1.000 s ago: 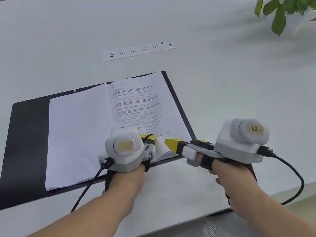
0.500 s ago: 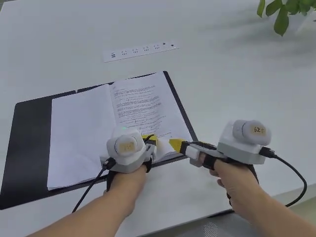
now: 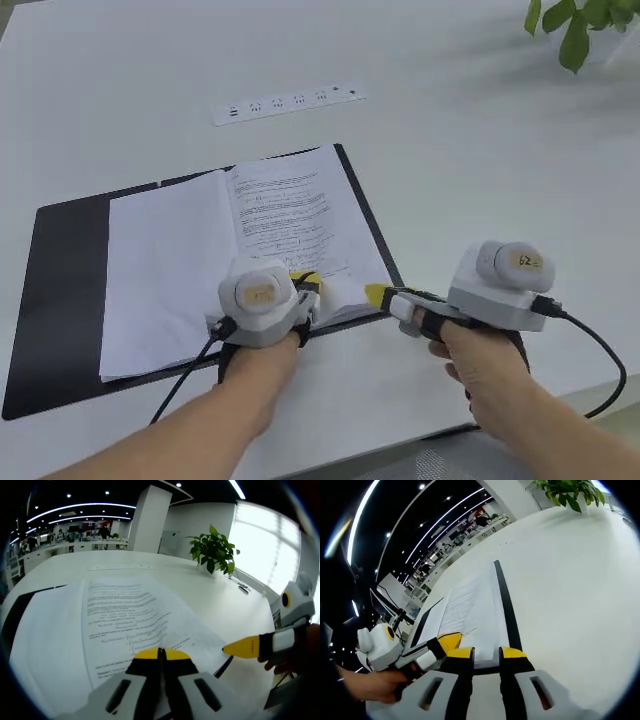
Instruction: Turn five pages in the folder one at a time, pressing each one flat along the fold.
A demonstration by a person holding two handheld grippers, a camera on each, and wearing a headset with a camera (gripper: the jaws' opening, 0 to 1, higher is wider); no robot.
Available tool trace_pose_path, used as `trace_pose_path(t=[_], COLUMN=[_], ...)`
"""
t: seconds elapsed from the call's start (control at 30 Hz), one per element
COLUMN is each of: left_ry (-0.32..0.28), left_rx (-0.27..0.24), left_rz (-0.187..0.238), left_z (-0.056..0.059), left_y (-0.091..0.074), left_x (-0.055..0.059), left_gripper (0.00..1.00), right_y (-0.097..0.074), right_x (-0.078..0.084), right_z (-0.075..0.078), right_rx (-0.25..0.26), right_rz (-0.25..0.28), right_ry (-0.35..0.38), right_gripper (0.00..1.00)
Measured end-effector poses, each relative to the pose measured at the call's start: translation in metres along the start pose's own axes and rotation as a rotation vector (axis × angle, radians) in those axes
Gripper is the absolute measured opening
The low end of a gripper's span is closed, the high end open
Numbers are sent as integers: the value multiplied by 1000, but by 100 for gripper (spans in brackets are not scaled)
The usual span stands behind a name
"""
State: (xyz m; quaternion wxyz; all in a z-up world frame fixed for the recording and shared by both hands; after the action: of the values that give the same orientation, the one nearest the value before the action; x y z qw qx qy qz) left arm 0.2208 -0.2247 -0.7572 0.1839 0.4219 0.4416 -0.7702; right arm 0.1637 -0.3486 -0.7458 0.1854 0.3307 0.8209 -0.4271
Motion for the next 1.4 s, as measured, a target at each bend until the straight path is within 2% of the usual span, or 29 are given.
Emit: trace_pose_path(t=[0.07, 0.17, 0.37, 0.63, 0.73, 1.03, 1.17, 1.4], left_ry=[-4, -3, 31, 78, 92, 114, 107, 98], left_rx=[4, 7, -1, -12, -9, -6, -22, -50], left_rz=[5, 0, -28, -26, -9, 42, 79, 129], left_z=[1, 1, -3, -9, -11, -20, -29, -49], left_y=[0, -1, -9, -27, -37, -68, -86, -118], left_x=[0, -1, -1, -7, -14, -30, -38, -48], left_gripper=[1, 0, 3, 11, 13, 17, 17, 19], right_y=[0, -1, -3, -11, -17, -32, -33, -25], right_x=[1, 1, -2, -11, -17, -35, -39, -44], right_z=[4, 5, 1, -8, -17, -54, -72, -117], right_rx=[23, 25, 26, 11, 0, -93, -138, -241], right_rz=[-6, 0, 10, 52, 70, 138, 154, 157], right_ry=[-16, -16, -29, -46, -70, -58, -46, -38], right_gripper=[8, 2, 0, 0, 0, 0, 0, 0])
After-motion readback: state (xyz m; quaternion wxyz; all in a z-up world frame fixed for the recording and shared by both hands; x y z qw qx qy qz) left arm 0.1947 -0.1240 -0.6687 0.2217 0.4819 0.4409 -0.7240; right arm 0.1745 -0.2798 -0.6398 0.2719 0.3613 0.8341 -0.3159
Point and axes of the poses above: the centre of the closed fingertips' face, and the gripper's own axes: y roughly forward along the fingers, z roughly to its right, x roughly out of its underside, the point moved 5 cm from there along -y, roughly backward along the fingers, and after that the axes turned 3 degrees about -z, right-handed, at the moved point
